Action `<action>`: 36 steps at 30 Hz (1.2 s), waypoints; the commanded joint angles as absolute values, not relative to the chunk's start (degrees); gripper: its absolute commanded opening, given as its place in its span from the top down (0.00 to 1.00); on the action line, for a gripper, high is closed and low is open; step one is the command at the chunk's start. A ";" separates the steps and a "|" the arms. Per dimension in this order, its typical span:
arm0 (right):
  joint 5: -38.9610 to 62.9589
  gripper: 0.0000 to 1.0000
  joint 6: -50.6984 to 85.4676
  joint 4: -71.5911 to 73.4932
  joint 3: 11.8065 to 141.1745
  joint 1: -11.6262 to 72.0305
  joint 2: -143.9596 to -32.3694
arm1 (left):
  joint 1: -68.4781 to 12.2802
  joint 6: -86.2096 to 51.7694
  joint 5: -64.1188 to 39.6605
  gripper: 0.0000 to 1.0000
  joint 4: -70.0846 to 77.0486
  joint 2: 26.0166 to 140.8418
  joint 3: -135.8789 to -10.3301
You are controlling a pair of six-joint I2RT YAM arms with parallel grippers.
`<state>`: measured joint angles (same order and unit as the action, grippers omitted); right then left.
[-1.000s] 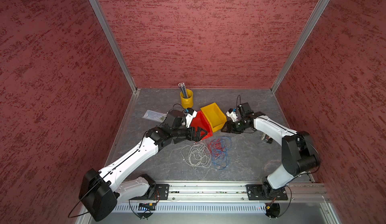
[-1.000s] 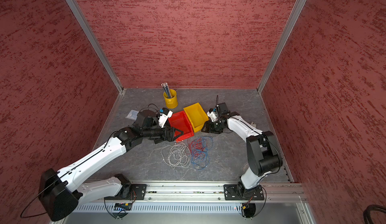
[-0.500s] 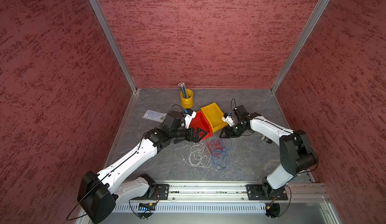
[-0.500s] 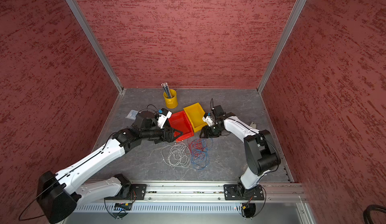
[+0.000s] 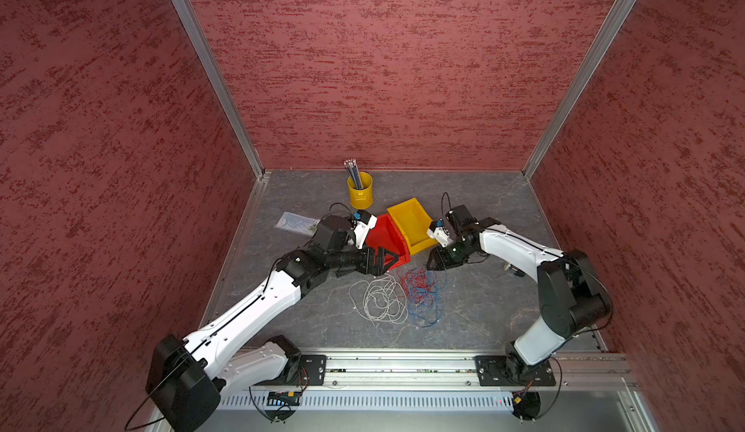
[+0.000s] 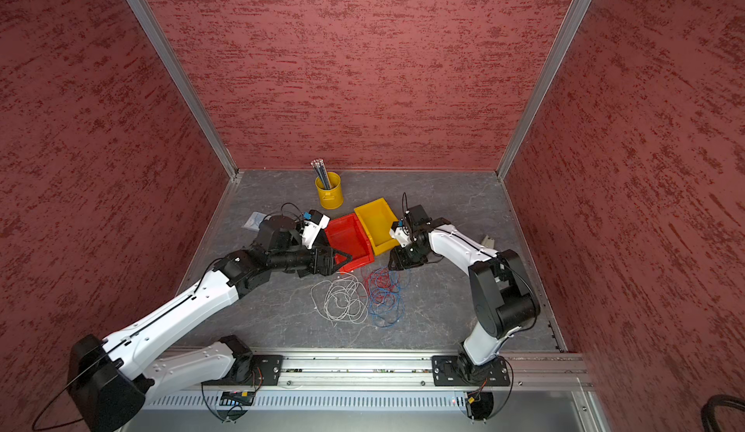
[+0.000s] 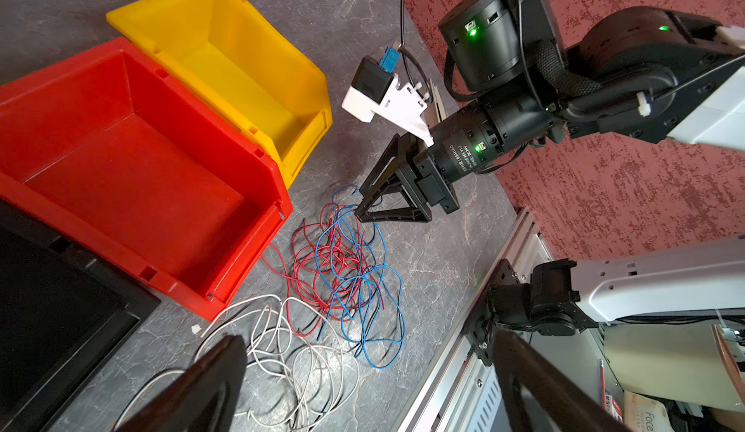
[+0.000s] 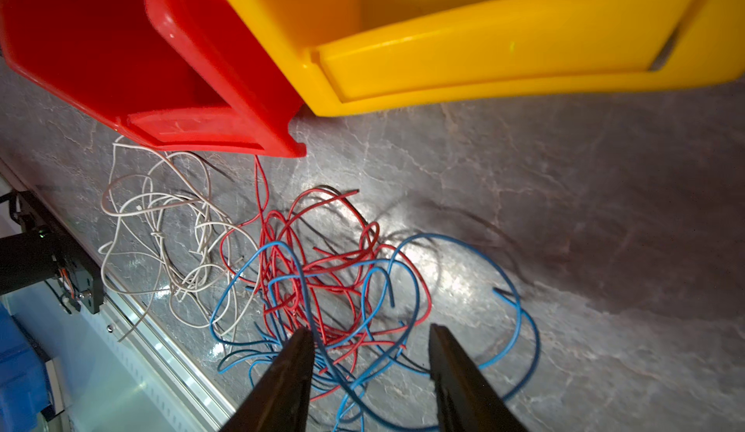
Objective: Untangle and sort cables by color
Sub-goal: Untie the cable.
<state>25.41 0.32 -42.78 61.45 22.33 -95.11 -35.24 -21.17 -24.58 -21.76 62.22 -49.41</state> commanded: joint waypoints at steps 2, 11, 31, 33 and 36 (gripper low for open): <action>21.44 0.56 -1.49 -43.88 64.37 23.30 -96.34 | -34.91 -21.45 -24.87 0.00 -19.89 60.57 -47.84; 14.02 0.99 -0.27 -43.42 65.64 26.56 -92.64 | -34.89 -20.83 -23.92 0.00 -20.22 59.93 -48.12; 7.69 1.00 5.74 -61.62 81.44 29.61 -65.98 | -38.59 -21.97 -26.10 0.00 -8.52 57.66 -48.93; 7.39 1.00 7.95 -62.59 83.99 29.61 -64.53 | -39.42 -22.04 -26.24 0.00 -7.88 57.10 -49.04; 7.12 1.00 11.12 -63.63 88.05 29.59 -63.22 | -39.90 -22.74 -26.37 0.00 -6.61 56.60 -49.67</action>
<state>8.62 6.98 -61.23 82.85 29.43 -64.79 -39.38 -22.28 -25.74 -9.67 57.39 -48.42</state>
